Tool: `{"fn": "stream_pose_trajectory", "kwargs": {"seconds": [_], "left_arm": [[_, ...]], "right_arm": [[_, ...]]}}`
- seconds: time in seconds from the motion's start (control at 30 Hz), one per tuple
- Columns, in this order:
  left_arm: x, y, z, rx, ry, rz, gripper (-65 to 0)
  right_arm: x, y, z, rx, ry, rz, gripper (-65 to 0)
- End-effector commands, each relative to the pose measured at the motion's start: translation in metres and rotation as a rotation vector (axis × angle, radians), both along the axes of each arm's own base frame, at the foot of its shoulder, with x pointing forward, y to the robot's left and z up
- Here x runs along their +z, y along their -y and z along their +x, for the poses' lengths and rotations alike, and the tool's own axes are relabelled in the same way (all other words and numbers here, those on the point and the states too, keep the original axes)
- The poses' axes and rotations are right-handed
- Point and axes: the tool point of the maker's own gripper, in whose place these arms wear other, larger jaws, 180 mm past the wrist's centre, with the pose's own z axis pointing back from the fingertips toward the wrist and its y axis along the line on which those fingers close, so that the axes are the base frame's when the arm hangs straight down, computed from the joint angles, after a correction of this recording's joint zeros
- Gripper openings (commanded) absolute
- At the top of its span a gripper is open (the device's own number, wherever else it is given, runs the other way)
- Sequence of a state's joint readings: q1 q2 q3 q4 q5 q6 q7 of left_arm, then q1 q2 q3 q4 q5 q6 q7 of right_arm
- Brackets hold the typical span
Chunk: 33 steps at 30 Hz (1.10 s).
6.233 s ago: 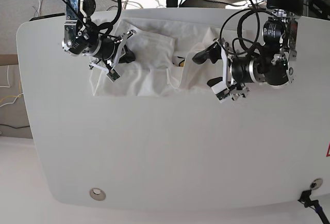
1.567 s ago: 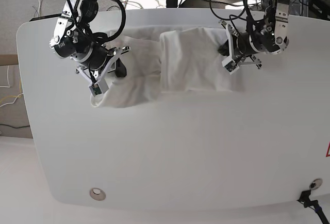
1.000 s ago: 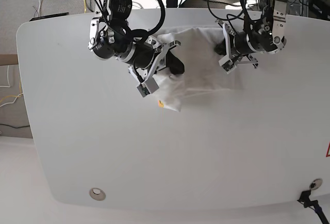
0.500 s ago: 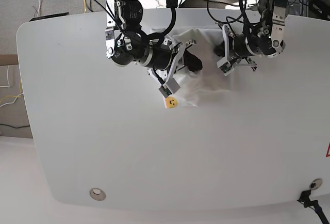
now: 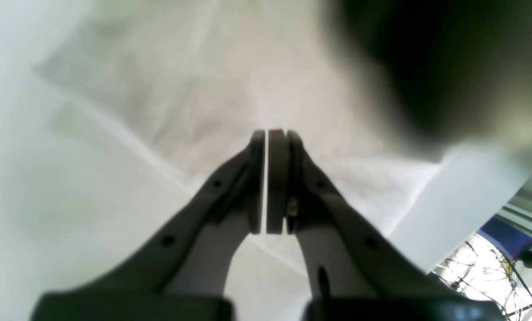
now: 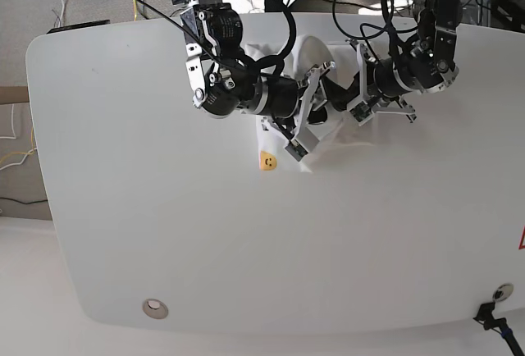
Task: Fold the T-shirt properly
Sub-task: 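Grasp the bundle with the right gripper and fold it over toward the left gripper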
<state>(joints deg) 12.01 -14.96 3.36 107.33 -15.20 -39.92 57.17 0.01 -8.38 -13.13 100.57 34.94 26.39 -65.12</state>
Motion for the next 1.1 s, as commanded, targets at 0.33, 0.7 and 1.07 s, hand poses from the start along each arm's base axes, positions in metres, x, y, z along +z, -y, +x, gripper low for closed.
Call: {"fn": "stream_pose_trajectory", "kwargs": {"seconds": [0.33, 0.7, 1.07], "left_arm": [[0.056, -0.107, 0.037, 0.154, 0.183, 0.176, -65.0], [0.060, -0.030, 0.015, 0.083, 0.119, -0.182, -65.0], [0.003, 0.034, -0.040, -0.031, -0.133, -0.279, -65.0]], "right_arm": [[0.030, -0.038, 0.017, 0.136, 0.104, 0.024, -42.6], [0.021, 0.029, 0.074, -0.010, 0.218, -0.152, -44.8], [-0.019, 0.025, 0.093, -0.090, 0.263, -0.206, -65.0]]}}
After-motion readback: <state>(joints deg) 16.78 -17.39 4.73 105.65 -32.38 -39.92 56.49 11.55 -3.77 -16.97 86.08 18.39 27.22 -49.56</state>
